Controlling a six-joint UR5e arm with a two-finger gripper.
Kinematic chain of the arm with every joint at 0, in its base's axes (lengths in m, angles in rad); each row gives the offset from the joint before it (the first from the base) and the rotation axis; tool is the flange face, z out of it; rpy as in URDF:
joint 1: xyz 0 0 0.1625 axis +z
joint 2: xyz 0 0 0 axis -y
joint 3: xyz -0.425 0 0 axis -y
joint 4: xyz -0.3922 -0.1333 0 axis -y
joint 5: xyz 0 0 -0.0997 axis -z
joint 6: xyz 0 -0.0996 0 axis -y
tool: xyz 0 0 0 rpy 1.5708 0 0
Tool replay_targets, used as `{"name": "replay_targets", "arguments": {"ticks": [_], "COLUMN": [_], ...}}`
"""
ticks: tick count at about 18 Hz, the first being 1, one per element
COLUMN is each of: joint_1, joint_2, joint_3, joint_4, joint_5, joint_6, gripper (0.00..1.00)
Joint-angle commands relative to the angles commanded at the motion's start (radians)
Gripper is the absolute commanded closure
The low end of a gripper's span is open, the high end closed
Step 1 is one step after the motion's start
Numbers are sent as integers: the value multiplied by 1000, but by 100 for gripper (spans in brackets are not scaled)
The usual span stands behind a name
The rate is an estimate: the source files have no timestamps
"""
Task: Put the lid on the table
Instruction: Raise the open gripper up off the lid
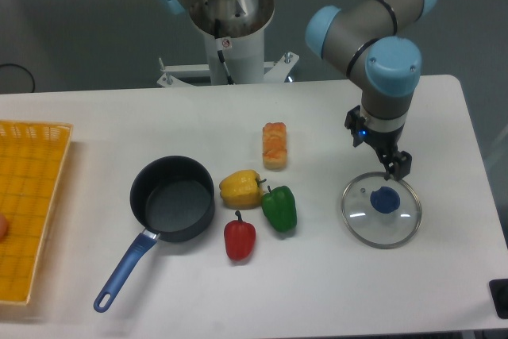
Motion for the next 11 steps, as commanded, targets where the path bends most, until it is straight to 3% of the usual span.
{"name": "replay_targets", "arguments": {"ticks": [4,11], "joint_1": [-3,6], "joint_2": [23,29], "joint_3": [14,6], "joint_4": [-11,-23], "joint_5": [2,-5], "joint_6": [204,217], "gripper": [0,0]}}
